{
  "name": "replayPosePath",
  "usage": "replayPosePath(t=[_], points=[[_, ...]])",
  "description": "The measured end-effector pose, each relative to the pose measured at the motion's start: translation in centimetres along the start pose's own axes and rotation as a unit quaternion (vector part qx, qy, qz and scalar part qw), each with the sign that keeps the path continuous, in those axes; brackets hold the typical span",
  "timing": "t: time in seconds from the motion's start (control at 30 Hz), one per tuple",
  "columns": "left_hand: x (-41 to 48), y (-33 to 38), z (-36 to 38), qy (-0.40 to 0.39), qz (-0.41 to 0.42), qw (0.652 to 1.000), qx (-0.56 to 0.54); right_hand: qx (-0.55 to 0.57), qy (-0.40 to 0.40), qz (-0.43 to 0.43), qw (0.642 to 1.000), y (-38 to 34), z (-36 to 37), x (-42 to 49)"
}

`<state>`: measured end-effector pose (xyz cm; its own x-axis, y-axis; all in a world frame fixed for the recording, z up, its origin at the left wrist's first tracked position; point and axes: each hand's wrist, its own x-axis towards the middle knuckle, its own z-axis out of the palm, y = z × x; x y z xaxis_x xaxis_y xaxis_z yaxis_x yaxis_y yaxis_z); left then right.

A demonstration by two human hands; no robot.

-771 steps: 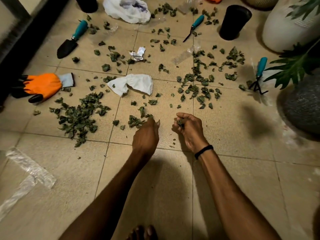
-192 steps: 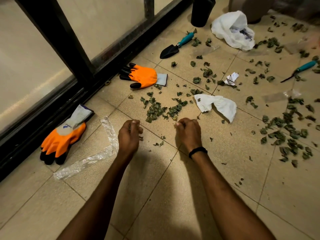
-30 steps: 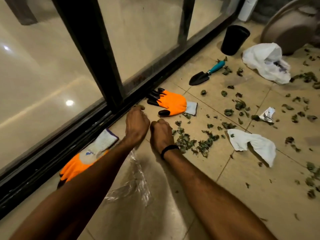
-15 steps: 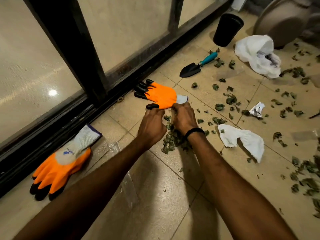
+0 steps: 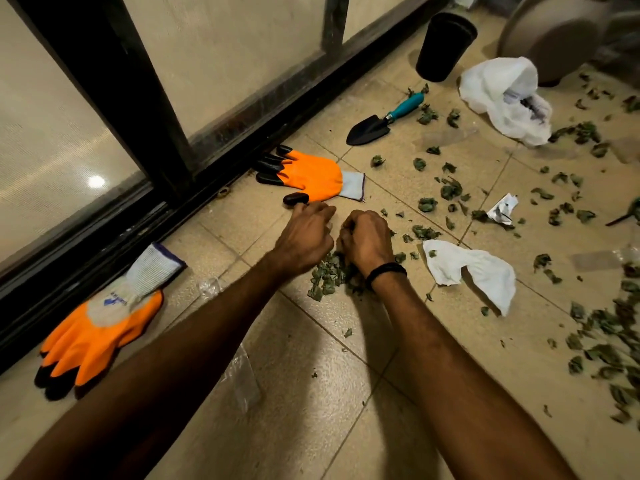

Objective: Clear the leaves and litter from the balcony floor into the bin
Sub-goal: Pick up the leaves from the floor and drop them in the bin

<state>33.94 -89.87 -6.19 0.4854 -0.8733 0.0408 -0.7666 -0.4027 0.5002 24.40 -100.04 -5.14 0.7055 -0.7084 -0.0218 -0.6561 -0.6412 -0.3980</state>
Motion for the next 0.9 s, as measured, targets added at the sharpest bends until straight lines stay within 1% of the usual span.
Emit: replayPosePath(t=[0.1,0.17,0.2,0.27,0.33,0.37,0.43,0.47,0.5,0.53,0.57,0.6,0.63,0.7,0.73,0.77,0.8,0.83,0.87,0.9], points=[[-1.2,-0.4,0.6,-0.003,0.021,1.0,0.011,0.053,0.048,0.064,0.995,1.4,-1.2,0.1],[-2.1,-0.9,1.2,0.012,0.021,0.999,0.021,0.063,0.069,0.08,0.992,2.5,-2.1,0.8],[-2.5,-1.1,1.5,0.026,0.019,0.999,0.018,0.055,0.06,0.079,0.994,3.0,-2.5,1.1],[-3.0,-1.4,2.0,0.055,0.011,0.998,0.011,0.017,0.02,0.069,0.997,3.8,-2.9,1.7],[-3.2,-1.4,2.4,0.078,0.001,0.997,0.001,-0.016,-0.022,0.078,0.997,4.3,-2.5,1.7],[-3.2,-1.4,2.5,0.086,-0.009,0.996,-0.013,-0.018,-0.03,0.085,0.996,4.3,-2.3,1.4],[-3.3,-1.0,2.3,0.11,-0.049,0.99,-0.071,-0.015,-0.019,0.084,0.996,4.1,-2.1,0.8],[-3.4,-0.8,2.0,0.127,-0.086,0.98,-0.128,-0.008,-0.015,0.087,0.996,3.9,-2.0,0.6],[-3.5,-0.4,1.5,0.137,-0.137,0.959,-0.209,0.004,-0.014,0.091,0.996,3.7,-2.1,0.4],[-3.7,0.0,1.0,0.14,-0.19,0.923,-0.304,0.024,-0.016,0.1,0.995,3.6,-2.2,0.3],[-3.8,0.2,0.4,0.138,-0.241,0.872,-0.402,0.061,-0.022,0.116,0.991,3.5,-2.3,0.2],[-3.9,0.2,-0.2,0.132,-0.289,0.804,-0.503,0.123,-0.034,0.139,0.982,3.3,-2.4,0.0],[-4.0,0.1,-1.0,0.124,-0.326,0.714,-0.607,0.2,-0.045,0.163,0.965,3.1,-2.6,-0.2],[-4.4,-0.4,-2.6,0.104,-0.357,0.5,-0.782,0.33,-0.053,0.2,0.921,2.7,-3.0,-0.6],[-4.8,-0.6,-3.2,0.094,-0.353,0.419,-0.831,0.363,-0.056,0.203,0.908,2.5,-3.2,-0.8],[-5.1,-0.7,-3.6,0.094,-0.344,0.374,-0.856,0.376,-0.06,0.2,0.903,2.2,-3.4,-0.9],[-5.5,-0.6,-4.0,0.099,-0.336,0.357,-0.866,0.365,-0.063,0.186,0.91,1.9,-3.4,-1.0],[-5.9,-0.4,-4.4,0.104,-0.332,0.359,-0.866,0.316,-0.069,0.161,0.932,1.7,-3.3,-1.0],[-6.1,-0.2,-4.7,0.109,-0.329,0.367,-0.863,0.245,-0.081,0.127,0.958,1.5,-3.1,-1.3],[-6.4,-0.2,-4.8,0.113,-0.326,0.386,-0.856,0.165,-0.089,0.095,0.978,1.1,-2.7,-1.6]])
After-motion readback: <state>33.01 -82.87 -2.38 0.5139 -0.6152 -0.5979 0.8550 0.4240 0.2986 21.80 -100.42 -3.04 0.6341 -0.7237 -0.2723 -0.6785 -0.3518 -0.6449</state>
